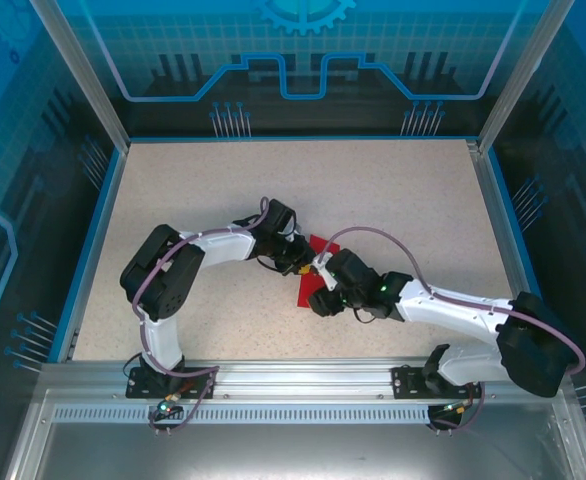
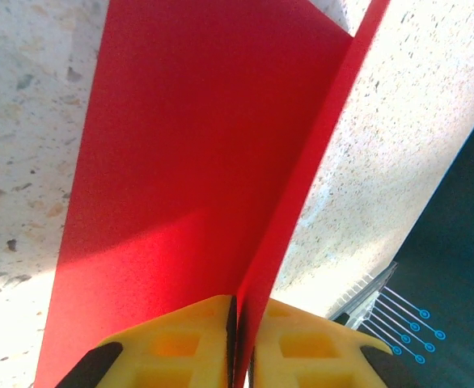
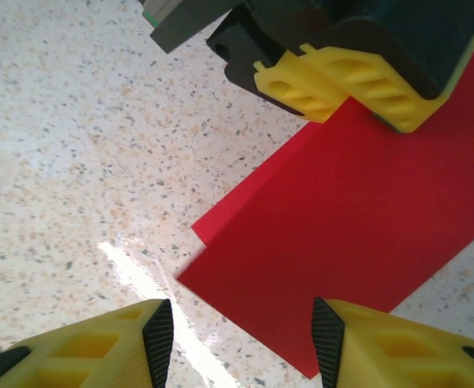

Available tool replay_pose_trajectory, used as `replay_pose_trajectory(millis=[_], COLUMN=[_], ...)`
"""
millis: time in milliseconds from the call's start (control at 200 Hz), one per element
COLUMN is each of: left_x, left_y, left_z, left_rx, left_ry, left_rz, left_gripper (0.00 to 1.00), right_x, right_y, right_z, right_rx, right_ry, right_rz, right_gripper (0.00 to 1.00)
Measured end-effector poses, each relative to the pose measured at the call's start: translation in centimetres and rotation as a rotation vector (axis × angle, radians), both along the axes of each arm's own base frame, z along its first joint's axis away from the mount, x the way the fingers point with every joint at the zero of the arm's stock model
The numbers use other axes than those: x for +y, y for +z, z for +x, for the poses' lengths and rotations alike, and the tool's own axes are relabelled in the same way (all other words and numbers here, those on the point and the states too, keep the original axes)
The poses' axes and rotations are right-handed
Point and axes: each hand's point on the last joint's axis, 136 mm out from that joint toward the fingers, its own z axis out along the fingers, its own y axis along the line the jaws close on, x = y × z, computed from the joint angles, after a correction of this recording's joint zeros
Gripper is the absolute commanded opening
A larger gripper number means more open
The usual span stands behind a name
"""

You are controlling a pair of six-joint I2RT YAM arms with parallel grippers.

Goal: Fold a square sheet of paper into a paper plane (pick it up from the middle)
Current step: Fold the triangle a second time at the center of the table.

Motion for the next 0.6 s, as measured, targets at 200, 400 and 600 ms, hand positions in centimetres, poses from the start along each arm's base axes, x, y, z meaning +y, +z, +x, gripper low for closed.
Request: replay_pose_trajectory(millis=[200, 400, 600], left_x=[-0.1, -0.1, -0.1], left_y=[0.1, 0.1, 0.1], left_z=[0.2, 0.1, 0.1], left_rx=[0.0, 0.004, 0.005], left_ry=[-0.002, -0.001, -0.001], left_rz=[0.001, 0.004, 0.005], left_gripper=[0.11, 0.12, 0.11], right_x=[-0.1, 1.5, 2.9], right_y=[-0.8, -0.1, 0.1], right_z=[-0.3, -1.2, -1.0], right_rx=[-0.065, -0.087, -0.099], right_ry=[0.024, 0.078, 0.077], right_rz=[-0.097, -0.093, -0.103], right_gripper=[0.53, 0.58, 0.62])
